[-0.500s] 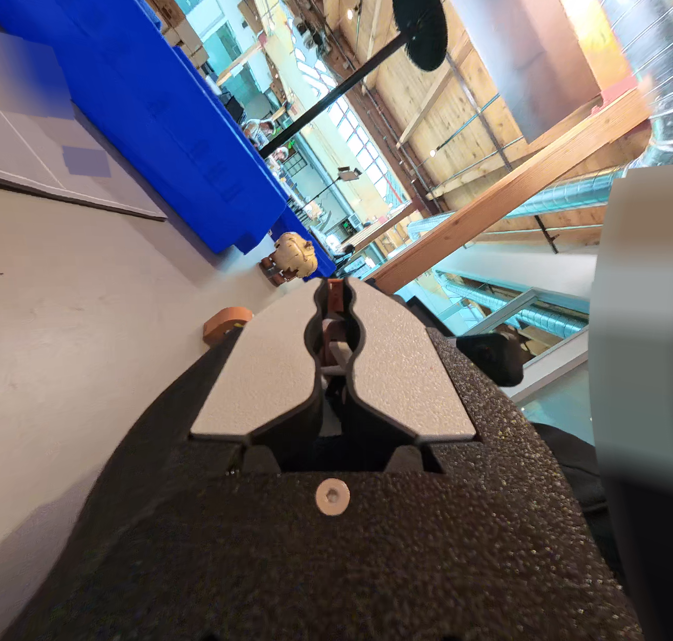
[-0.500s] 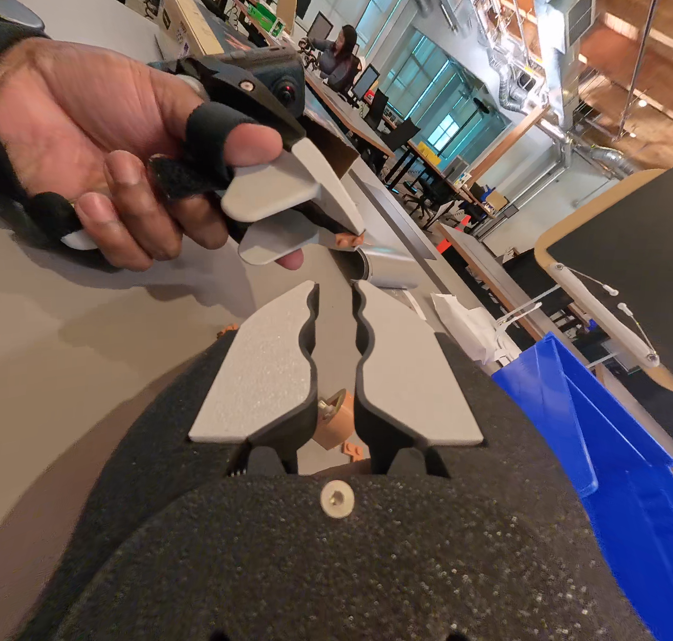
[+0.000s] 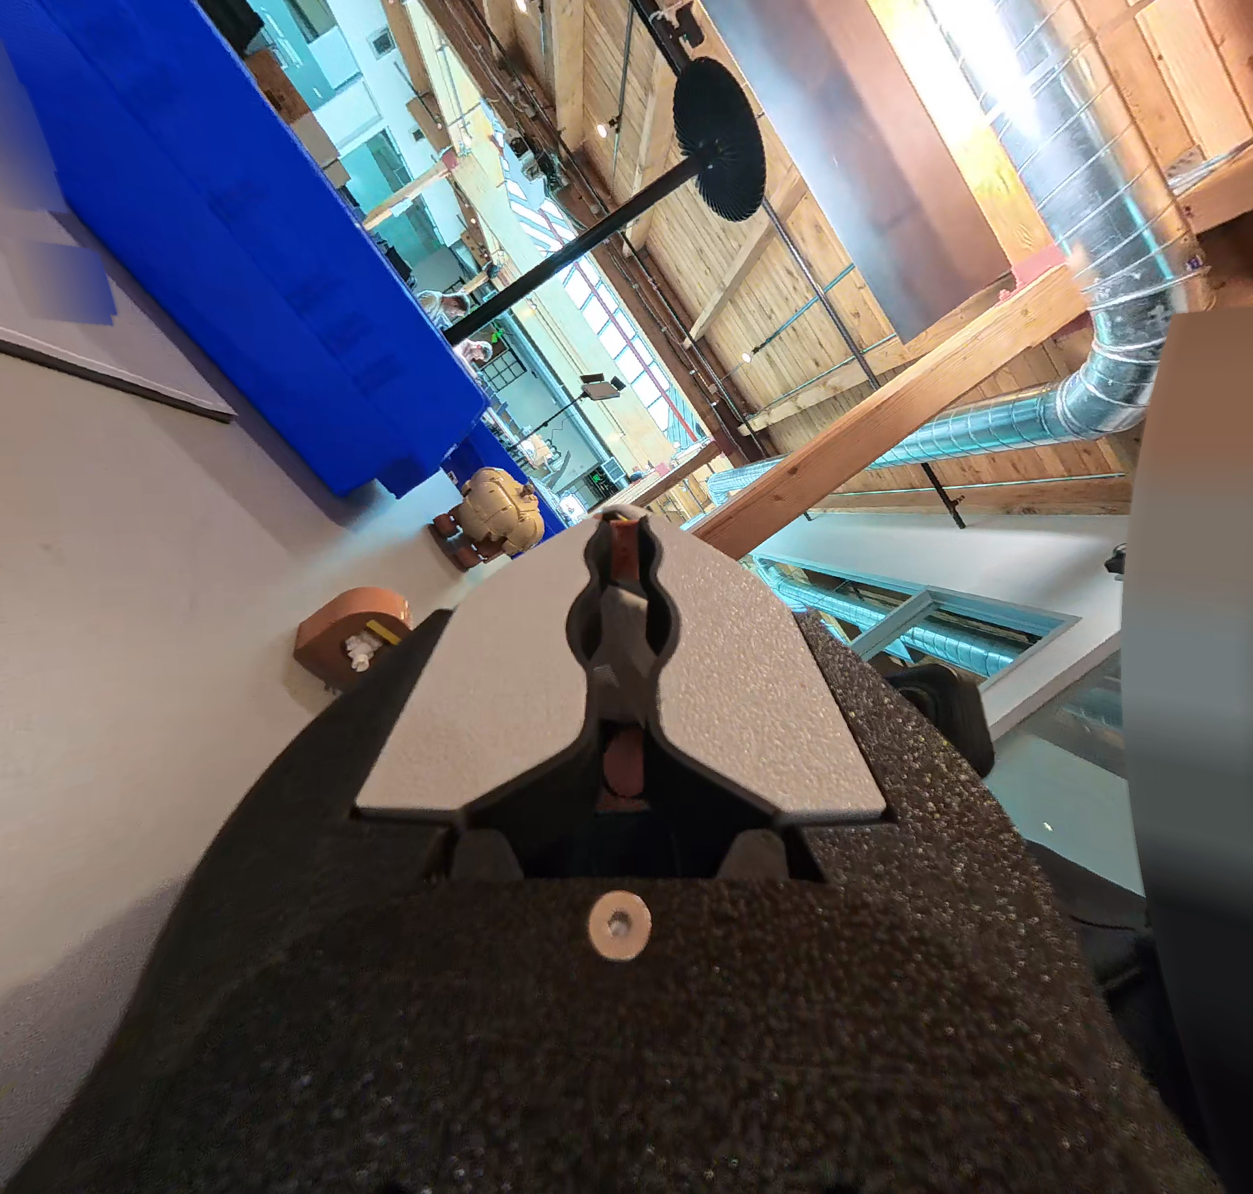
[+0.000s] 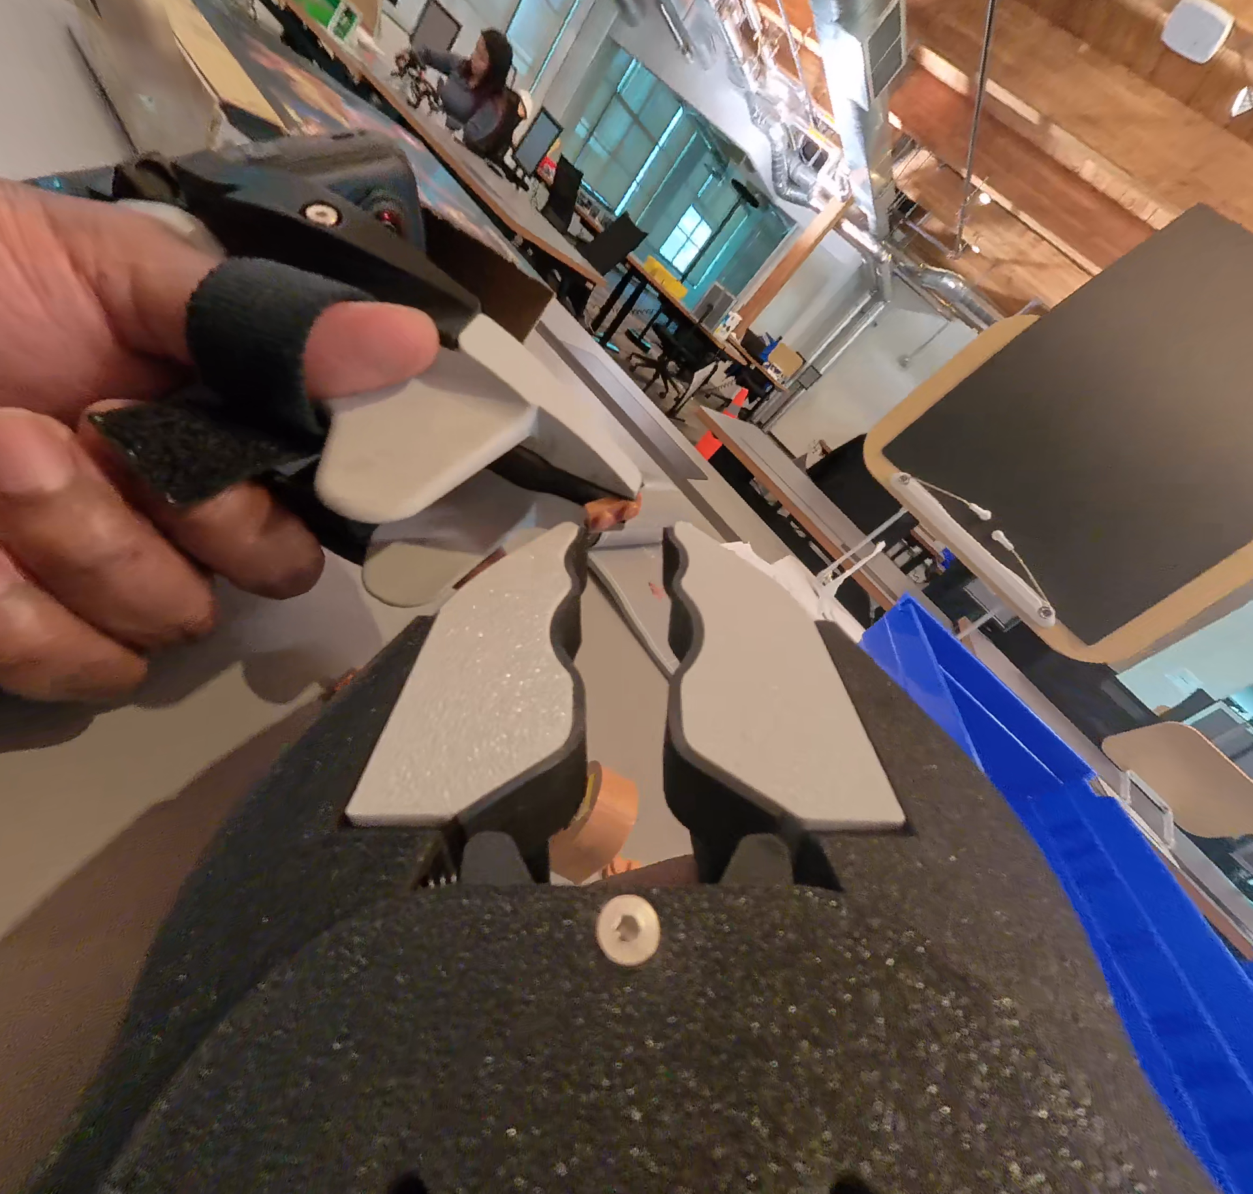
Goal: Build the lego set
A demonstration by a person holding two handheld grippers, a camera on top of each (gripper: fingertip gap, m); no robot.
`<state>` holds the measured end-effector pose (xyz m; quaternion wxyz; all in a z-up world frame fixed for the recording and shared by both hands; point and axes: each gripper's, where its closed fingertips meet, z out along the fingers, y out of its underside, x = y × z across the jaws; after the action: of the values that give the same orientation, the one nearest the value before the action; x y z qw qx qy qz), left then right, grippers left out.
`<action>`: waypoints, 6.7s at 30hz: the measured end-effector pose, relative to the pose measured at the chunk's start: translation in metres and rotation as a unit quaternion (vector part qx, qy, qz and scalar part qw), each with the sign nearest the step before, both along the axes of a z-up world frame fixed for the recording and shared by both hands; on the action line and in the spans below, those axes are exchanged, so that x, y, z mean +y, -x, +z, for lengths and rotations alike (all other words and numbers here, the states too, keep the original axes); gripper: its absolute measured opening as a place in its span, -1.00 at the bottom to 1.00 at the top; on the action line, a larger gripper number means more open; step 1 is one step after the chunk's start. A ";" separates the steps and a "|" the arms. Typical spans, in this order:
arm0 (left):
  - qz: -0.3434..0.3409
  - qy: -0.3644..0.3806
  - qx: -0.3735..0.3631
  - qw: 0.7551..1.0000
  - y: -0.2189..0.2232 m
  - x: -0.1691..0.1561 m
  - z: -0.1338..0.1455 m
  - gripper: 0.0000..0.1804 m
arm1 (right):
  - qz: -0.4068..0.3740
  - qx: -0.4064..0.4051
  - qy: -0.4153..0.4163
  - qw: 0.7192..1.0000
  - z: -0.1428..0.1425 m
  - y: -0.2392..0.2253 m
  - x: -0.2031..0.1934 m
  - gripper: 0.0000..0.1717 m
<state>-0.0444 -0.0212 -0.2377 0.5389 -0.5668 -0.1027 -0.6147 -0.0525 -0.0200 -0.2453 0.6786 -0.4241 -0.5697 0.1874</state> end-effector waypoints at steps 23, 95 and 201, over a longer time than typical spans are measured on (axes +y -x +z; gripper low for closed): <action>0.024 -0.053 0.026 0.998 0.004 -0.012 0.010 -0.92 | 0.038 0.018 -0.029 0.999 0.005 -0.003 -0.019 -0.82; 0.140 -0.167 0.220 0.951 -0.031 -0.043 0.026 -0.92 | 0.080 0.118 -0.026 0.989 0.034 -0.026 -0.042 -0.82; -0.167 -0.276 0.498 0.805 -0.034 -0.095 0.000 -0.87 | 0.343 0.023 0.160 0.925 0.008 -0.032 -0.098 -0.82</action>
<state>-0.0101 -0.1161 -0.2381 0.5387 -0.6304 0.4503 -0.3311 -0.0201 -0.1179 -0.2370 0.5090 -0.3014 -0.6271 0.5068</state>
